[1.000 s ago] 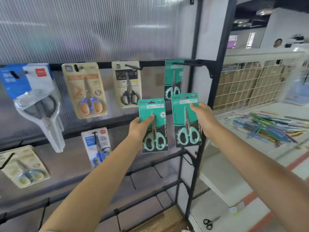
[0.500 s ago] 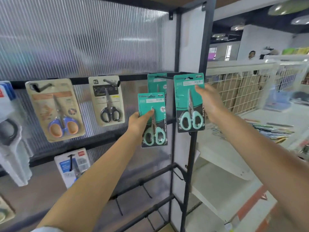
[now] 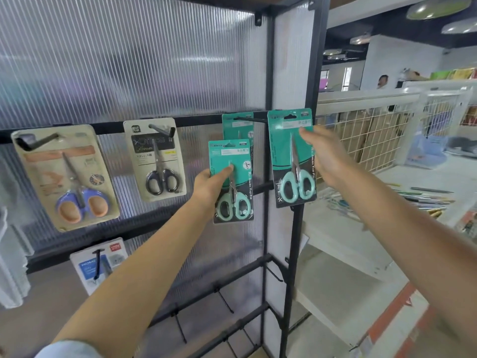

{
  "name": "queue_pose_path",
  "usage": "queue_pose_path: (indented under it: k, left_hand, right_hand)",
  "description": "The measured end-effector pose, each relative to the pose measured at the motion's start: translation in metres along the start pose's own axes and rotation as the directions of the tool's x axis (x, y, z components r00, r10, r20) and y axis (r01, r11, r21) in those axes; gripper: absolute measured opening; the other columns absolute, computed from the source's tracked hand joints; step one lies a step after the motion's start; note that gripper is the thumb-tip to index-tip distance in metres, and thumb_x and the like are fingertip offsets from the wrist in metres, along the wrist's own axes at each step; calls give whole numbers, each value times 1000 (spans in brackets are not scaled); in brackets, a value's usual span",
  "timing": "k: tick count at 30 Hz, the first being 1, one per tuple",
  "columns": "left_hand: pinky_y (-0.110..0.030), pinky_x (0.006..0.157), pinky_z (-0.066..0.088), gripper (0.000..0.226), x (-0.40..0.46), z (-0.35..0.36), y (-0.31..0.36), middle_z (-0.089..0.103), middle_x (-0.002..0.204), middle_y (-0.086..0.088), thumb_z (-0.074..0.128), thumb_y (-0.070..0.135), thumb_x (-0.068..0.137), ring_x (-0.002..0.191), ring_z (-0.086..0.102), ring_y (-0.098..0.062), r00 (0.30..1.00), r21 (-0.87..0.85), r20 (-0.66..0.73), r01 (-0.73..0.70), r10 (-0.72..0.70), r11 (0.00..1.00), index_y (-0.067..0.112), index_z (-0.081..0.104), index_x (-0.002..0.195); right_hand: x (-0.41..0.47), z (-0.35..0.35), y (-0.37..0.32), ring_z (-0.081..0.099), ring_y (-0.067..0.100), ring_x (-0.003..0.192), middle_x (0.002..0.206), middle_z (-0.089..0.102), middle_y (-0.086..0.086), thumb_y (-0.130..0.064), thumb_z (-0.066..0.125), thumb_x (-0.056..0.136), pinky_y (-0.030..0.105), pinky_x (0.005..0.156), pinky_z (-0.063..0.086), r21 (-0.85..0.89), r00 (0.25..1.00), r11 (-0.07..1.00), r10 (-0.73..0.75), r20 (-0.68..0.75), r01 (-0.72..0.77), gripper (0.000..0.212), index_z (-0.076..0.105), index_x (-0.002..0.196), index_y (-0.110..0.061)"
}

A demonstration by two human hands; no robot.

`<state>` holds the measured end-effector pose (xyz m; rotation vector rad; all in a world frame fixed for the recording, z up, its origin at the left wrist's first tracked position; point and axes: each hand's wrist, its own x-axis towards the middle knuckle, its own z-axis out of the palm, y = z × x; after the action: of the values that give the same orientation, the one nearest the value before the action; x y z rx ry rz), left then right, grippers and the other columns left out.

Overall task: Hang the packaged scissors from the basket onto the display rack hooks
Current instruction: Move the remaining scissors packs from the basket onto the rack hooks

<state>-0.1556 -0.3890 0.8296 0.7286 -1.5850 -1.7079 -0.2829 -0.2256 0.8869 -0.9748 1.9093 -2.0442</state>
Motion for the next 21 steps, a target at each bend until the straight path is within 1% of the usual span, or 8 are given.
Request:
queue_pose_path:
  k: [2,4,8,10,12,16,18,21]
  left_hand:
    - [-27,64,53,26,2,0,0,67,101,-6,66,26,87,77,65,-19,1000,-5,-2,11,-11,1000,11,58,106]
    - [-25,60,52,24,4,1,0,67,95,-4,66,26,88,72,65,-16,1000,-10,4,16,-16,1000,12,57,104]
    - [-21,54,50,23,6,2,-3,66,90,0,65,26,88,68,64,-12,1000,-17,19,25,-25,1000,13,57,104]
    - [-22,56,51,25,8,3,-5,67,95,-3,66,26,88,69,64,-13,999,-21,22,33,-33,999,11,58,106]
    - [-26,62,53,24,10,2,-6,67,99,-6,66,25,88,72,65,-16,999,-32,24,37,-36,999,11,58,106]
    - [-29,68,55,26,14,-1,-10,68,103,-8,66,23,88,75,66,-18,999,-41,20,30,-30,999,10,59,109]
    - [-29,67,55,29,17,-1,-13,68,103,-7,66,25,87,76,66,-18,999,-32,16,34,-34,999,9,59,111]
    - [-30,70,56,32,21,-1,-17,69,105,-9,67,26,87,79,68,-20,999,-28,16,33,-33,999,8,59,112]
  right_hand:
    - [0,-1,2,66,15,98,103,70,2,-23,44,99,28,82,51,0,1000,1000,-2,-4,2,21,60,110,-13]
    - [-1,0,3,66,13,97,103,70,0,-23,44,100,26,79,49,-5,1000,1000,-3,-11,3,22,60,111,-14]
    - [1,4,2,65,11,94,101,69,-2,-21,44,100,26,84,48,4,1000,1000,3,-15,-3,21,60,111,-13]
    - [1,6,1,65,12,94,100,69,-1,-20,44,99,30,89,48,23,1000,1000,17,-6,-17,19,61,106,-14]
    - [2,6,1,65,17,99,103,69,2,-21,45,99,38,97,47,14,999,999,39,1,-39,19,62,103,-15]
    - [3,3,-2,65,21,102,106,70,4,-25,50,96,45,99,46,-19,999,998,52,-8,-52,20,64,105,-14]
    - [3,2,-4,66,21,98,102,71,3,-25,51,96,45,97,47,-22,999,999,43,-4,-43,17,65,99,-16]
    - [3,3,-5,69,19,84,86,73,0,-26,52,96,40,87,53,-6,999,1000,22,-25,-22,18,65,91,-16]
